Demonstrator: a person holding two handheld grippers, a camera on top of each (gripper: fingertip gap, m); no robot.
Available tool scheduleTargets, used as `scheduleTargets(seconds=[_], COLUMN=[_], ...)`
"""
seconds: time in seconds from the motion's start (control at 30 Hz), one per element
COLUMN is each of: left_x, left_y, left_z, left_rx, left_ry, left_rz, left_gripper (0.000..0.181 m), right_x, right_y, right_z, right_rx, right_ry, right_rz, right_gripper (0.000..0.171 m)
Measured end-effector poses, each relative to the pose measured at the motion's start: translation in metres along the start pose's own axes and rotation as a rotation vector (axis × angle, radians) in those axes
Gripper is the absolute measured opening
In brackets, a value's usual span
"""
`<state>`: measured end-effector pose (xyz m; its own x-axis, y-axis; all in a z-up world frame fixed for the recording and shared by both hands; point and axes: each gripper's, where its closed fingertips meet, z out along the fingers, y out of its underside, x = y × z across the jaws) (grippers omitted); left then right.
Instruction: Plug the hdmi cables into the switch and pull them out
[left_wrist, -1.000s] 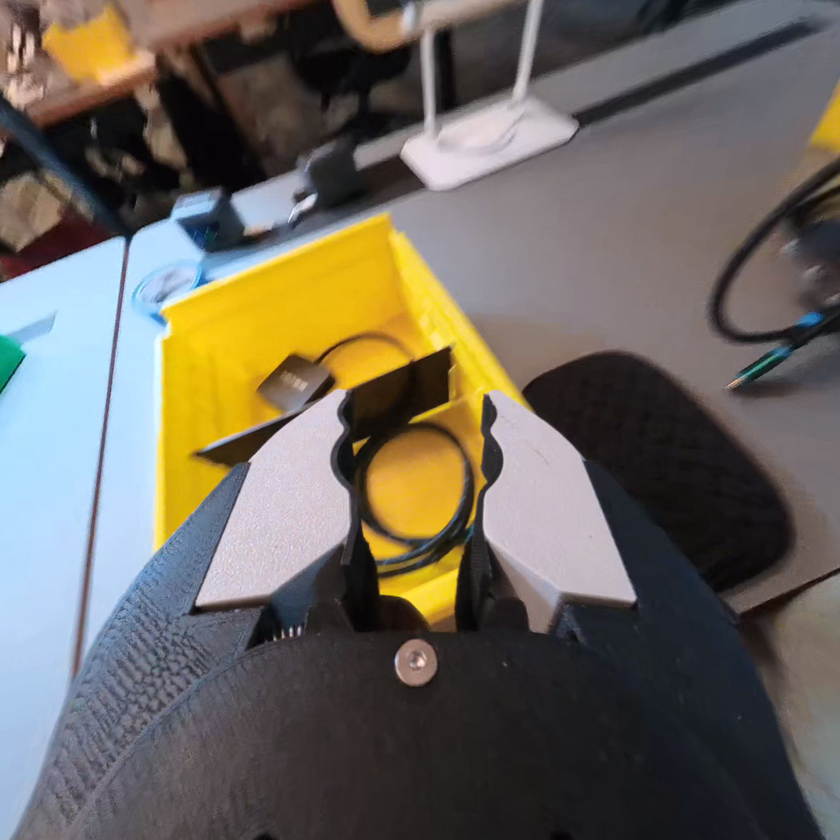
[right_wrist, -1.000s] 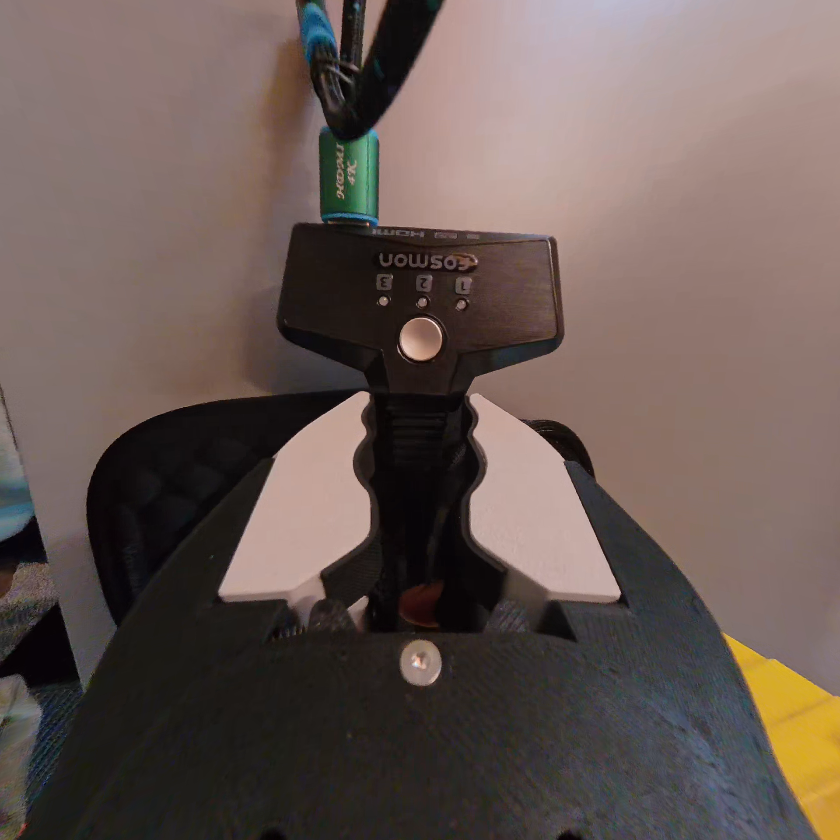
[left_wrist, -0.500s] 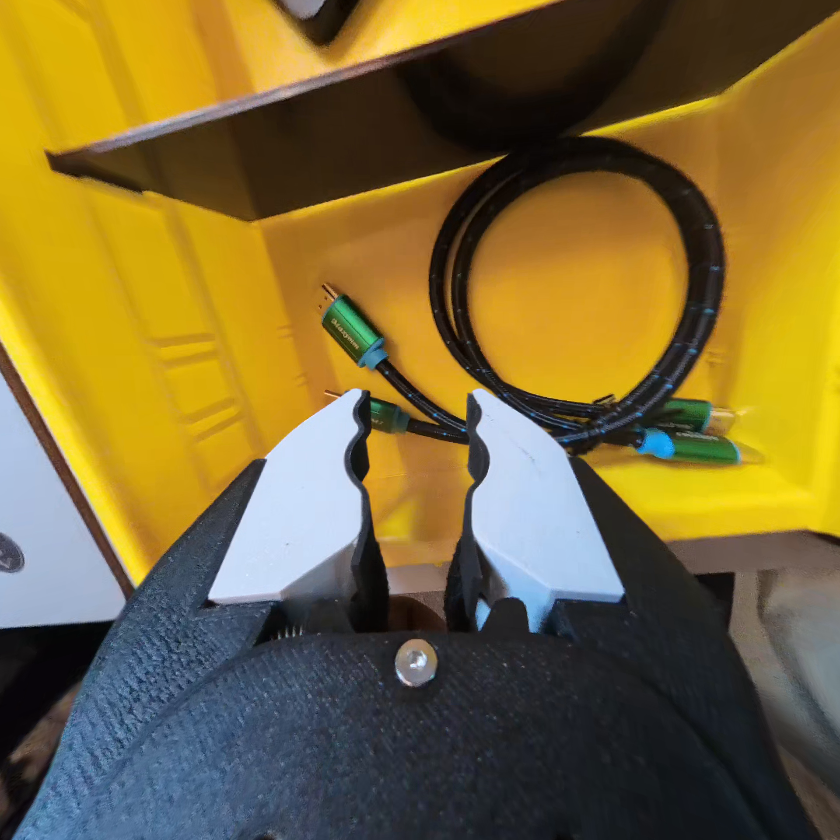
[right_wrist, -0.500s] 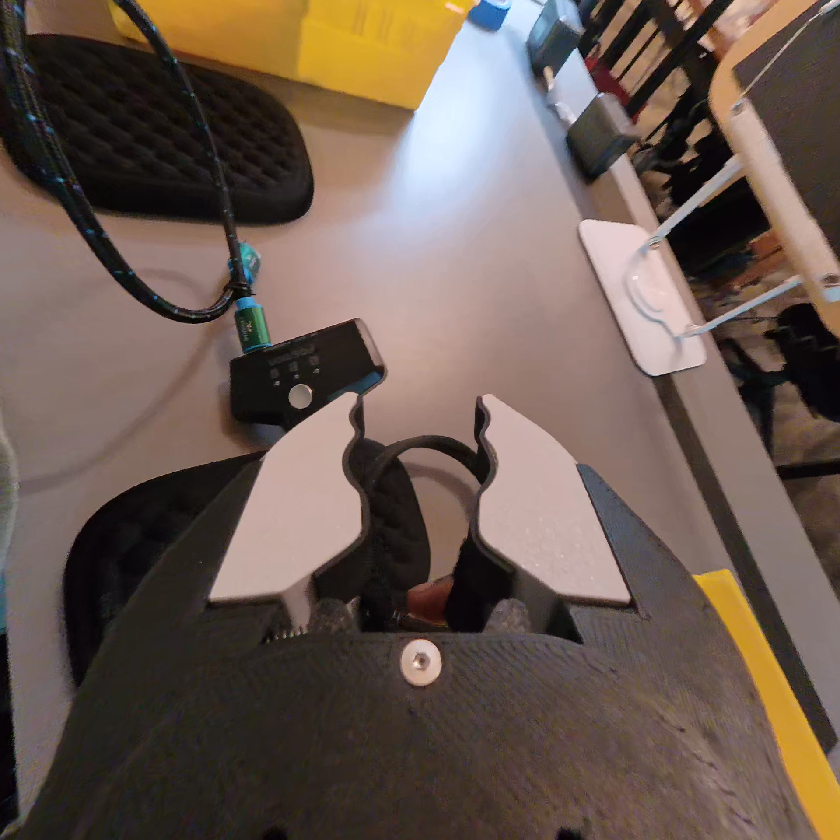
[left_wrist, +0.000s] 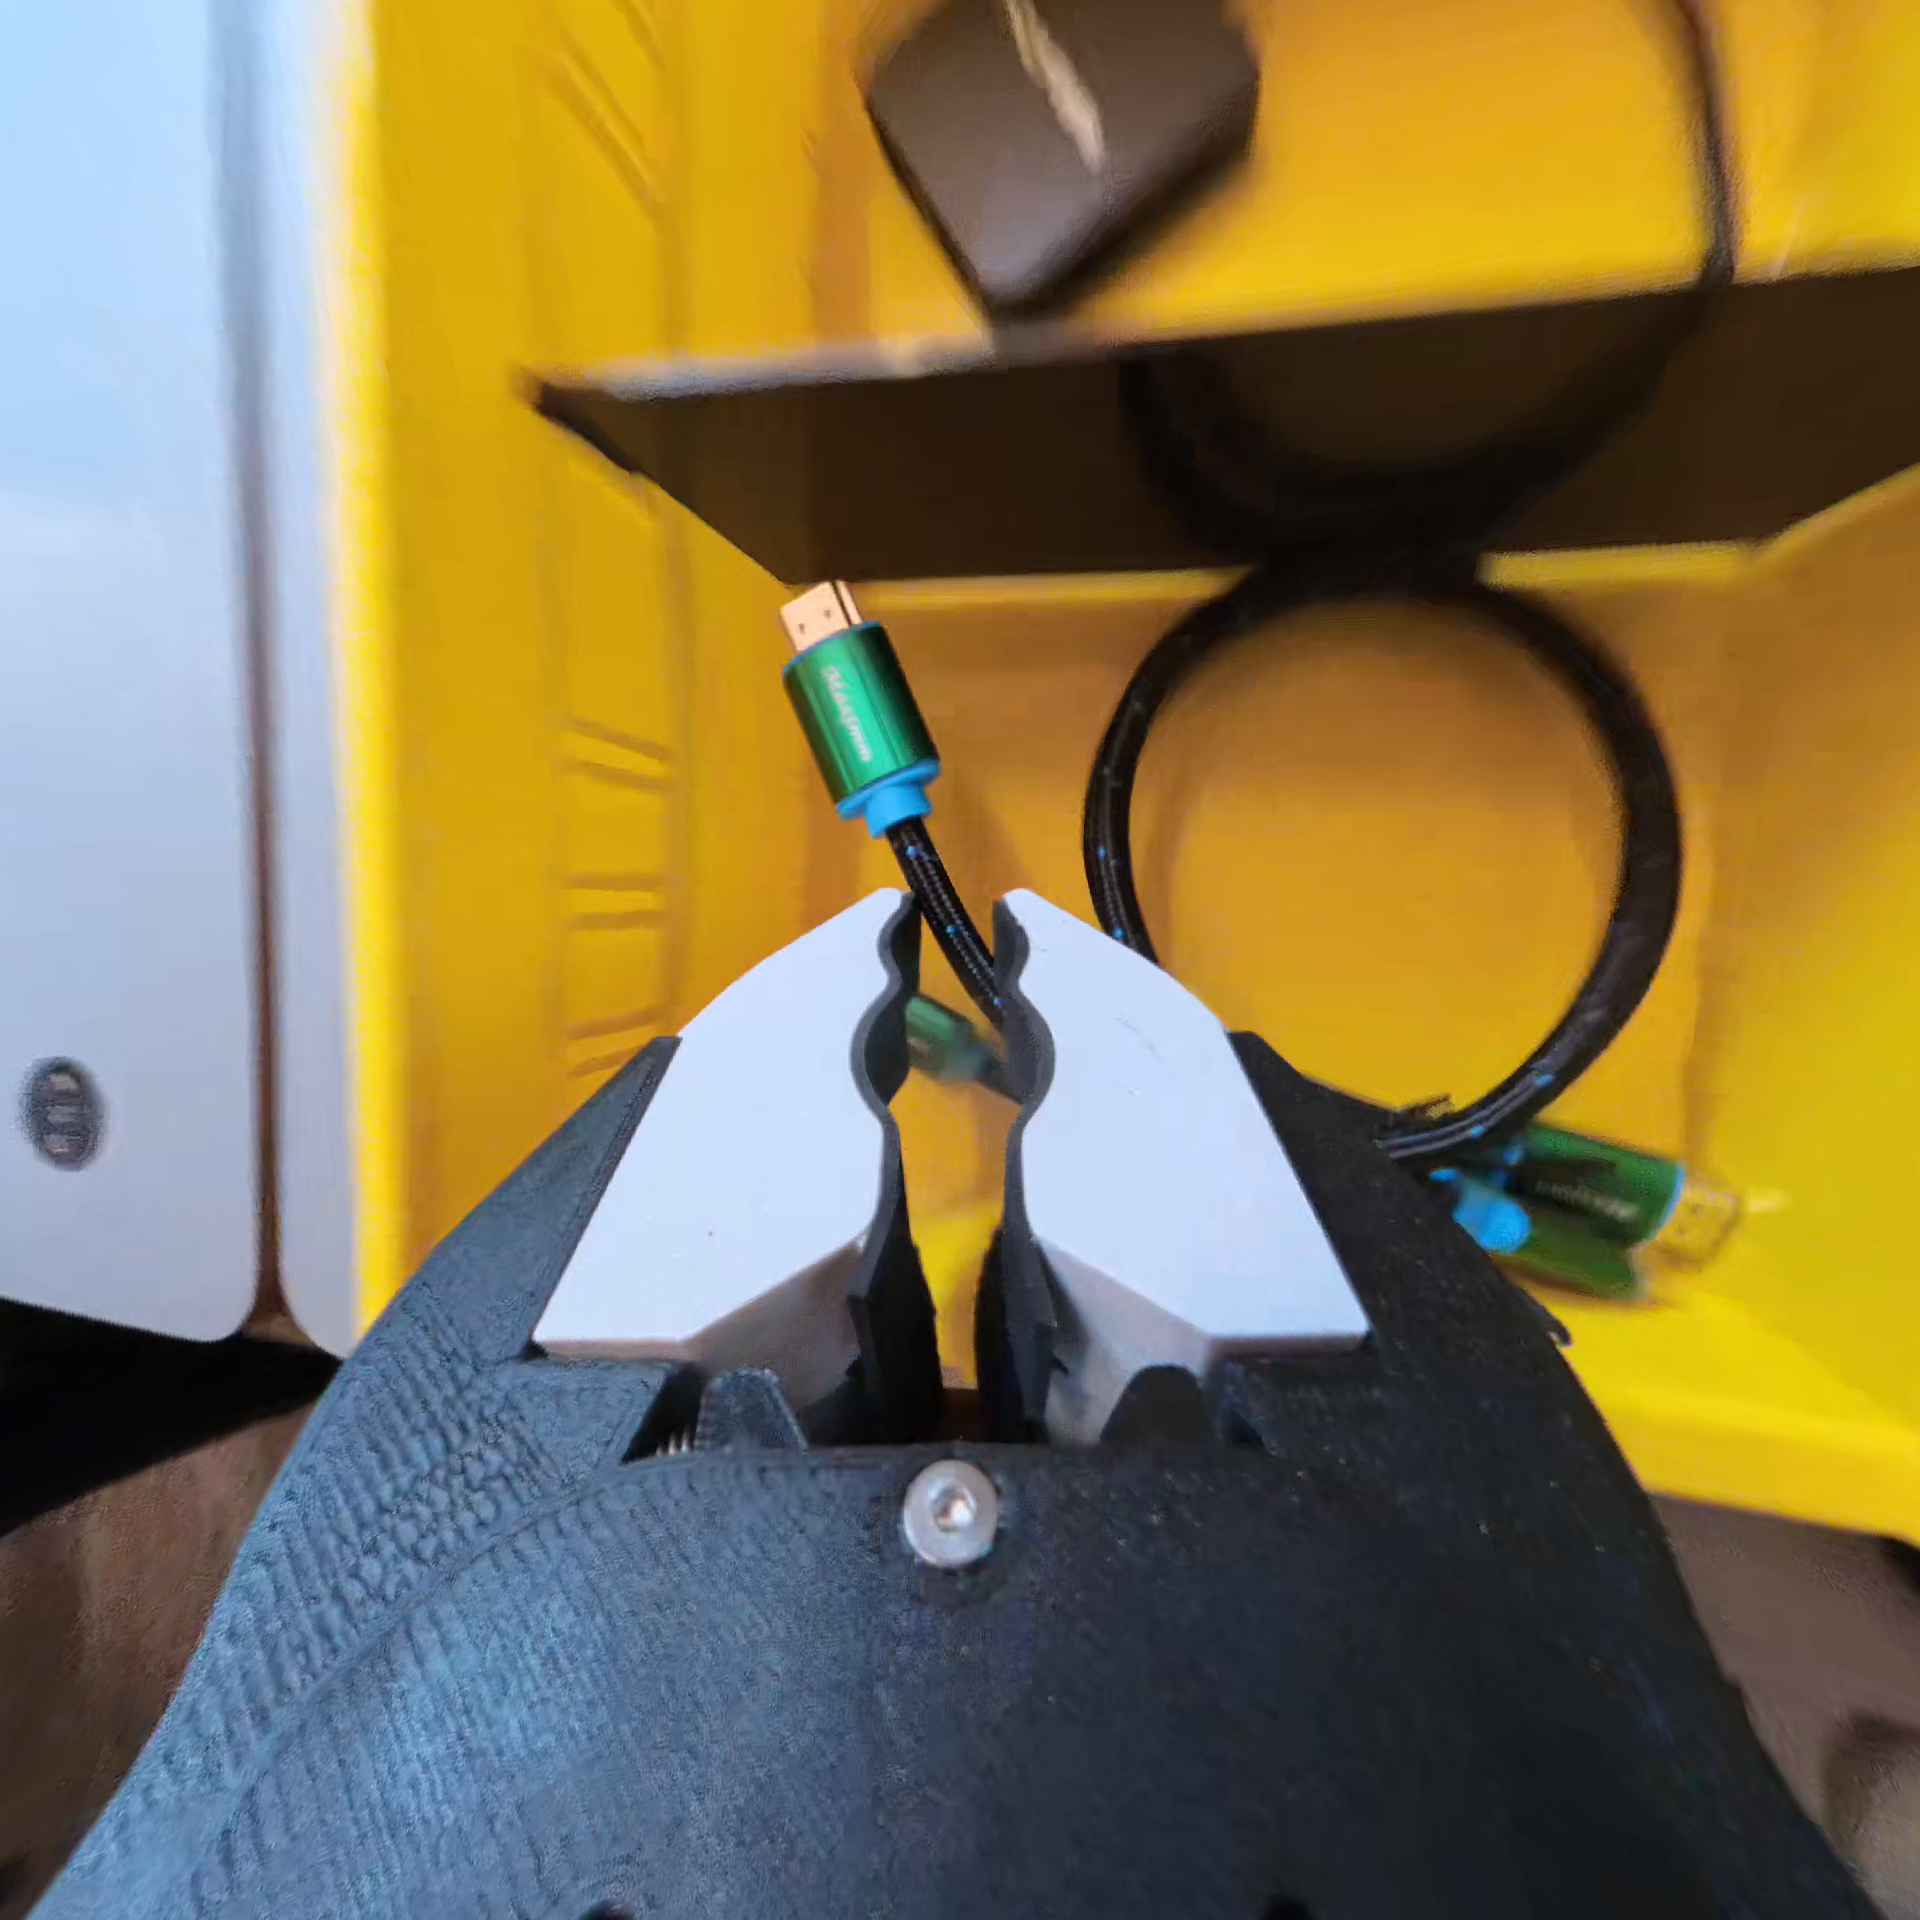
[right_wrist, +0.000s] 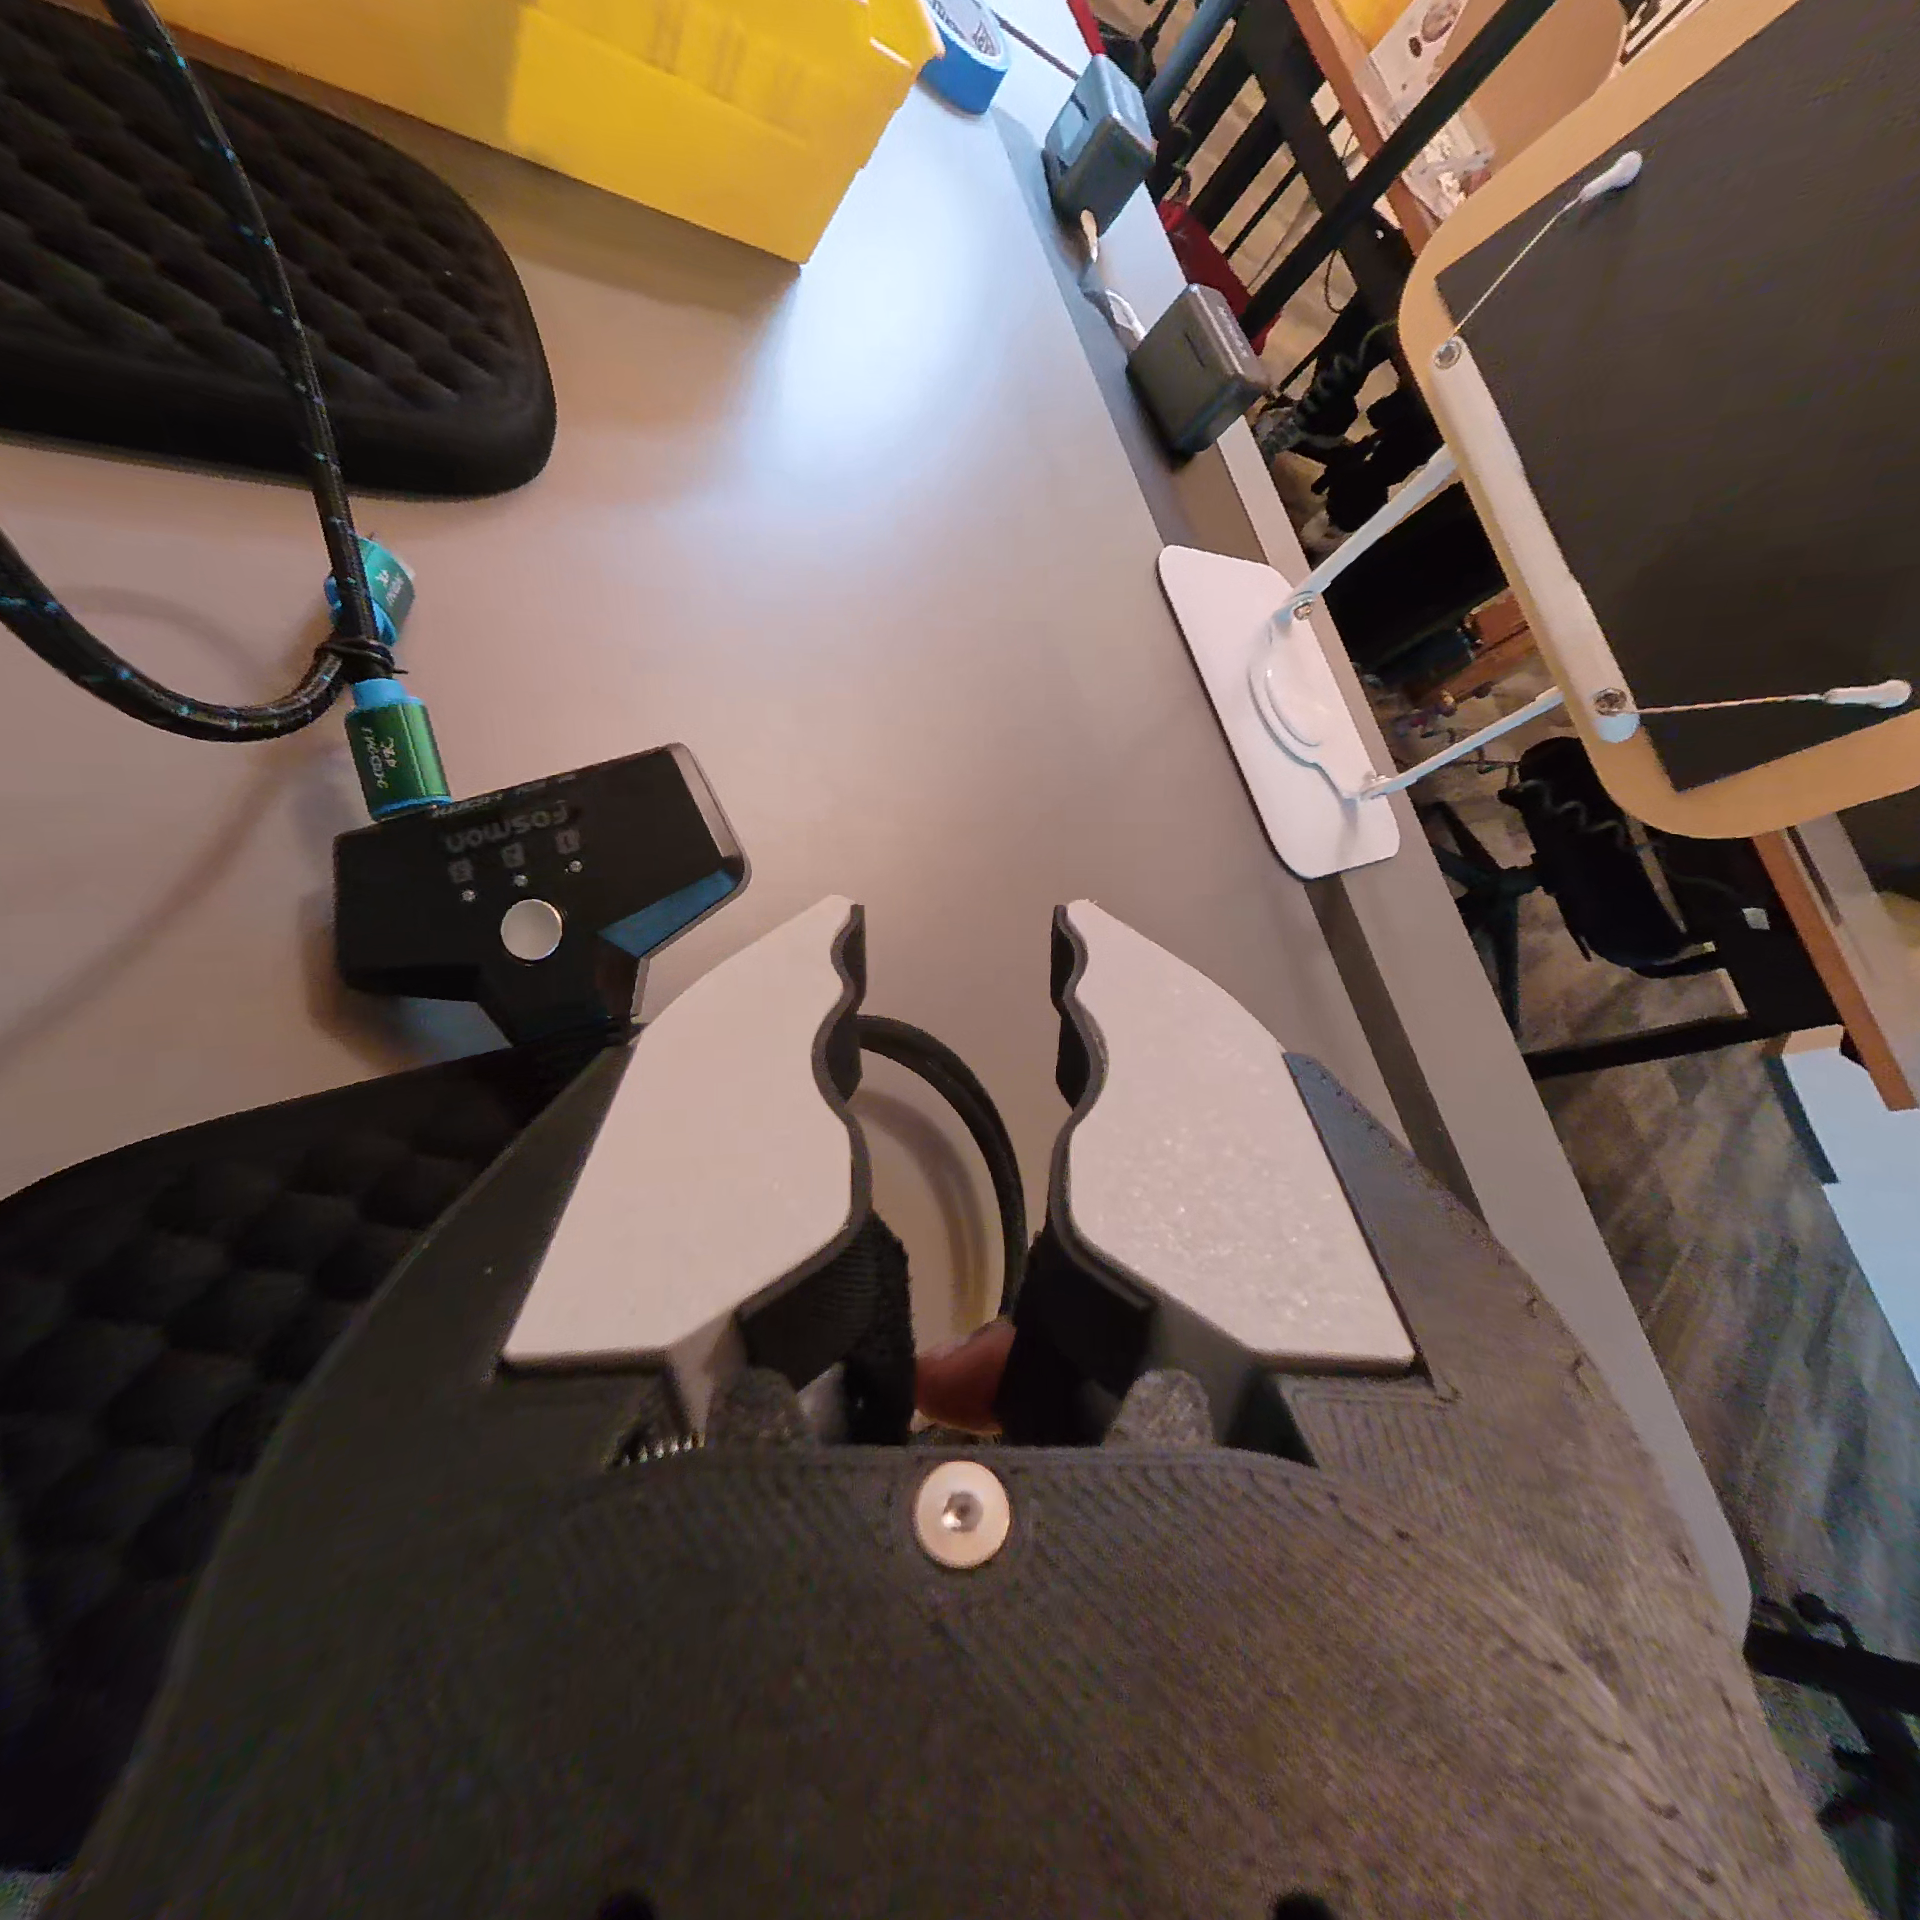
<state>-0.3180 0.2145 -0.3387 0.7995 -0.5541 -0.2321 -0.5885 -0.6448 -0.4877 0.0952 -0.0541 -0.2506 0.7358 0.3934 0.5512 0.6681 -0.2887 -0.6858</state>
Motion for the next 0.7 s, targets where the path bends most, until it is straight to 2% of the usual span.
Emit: scheduleTargets(seconds=[0.2, 0.4, 0.6, 0.7], left_x=[-0.011, 0.003, 0.058, 0.102], left_y=[-0.075, -0.105, -0.116, -0.123], left_z=[-0.09, -0.171, -0.224, -0.233], left_rx=[0.678, 1.175, 1.525, 1.612], left_ry=[-0.118, -0.217, -0.308, -0.347], left_rz=[-0.003, 0.098, 0.315, 0.484], left_gripper=[0.006, 0.006, 0.006, 0.006], right_x=[0.004, -0.007, -0.02, -0.023], right_y=[-0.018, -0.052, -0.091, -0.122], right_z=[-0.004, 0.0, 0.013, 0.018], right_rx=[0.1, 0.286, 0.425, 0.52], right_ry=[0.029, -0.038, -0.161, -0.252], right_rz=[0.01, 0.08, 0.126, 0.227], right_gripper=[0.032, 0.03, 0.03, 0.041])
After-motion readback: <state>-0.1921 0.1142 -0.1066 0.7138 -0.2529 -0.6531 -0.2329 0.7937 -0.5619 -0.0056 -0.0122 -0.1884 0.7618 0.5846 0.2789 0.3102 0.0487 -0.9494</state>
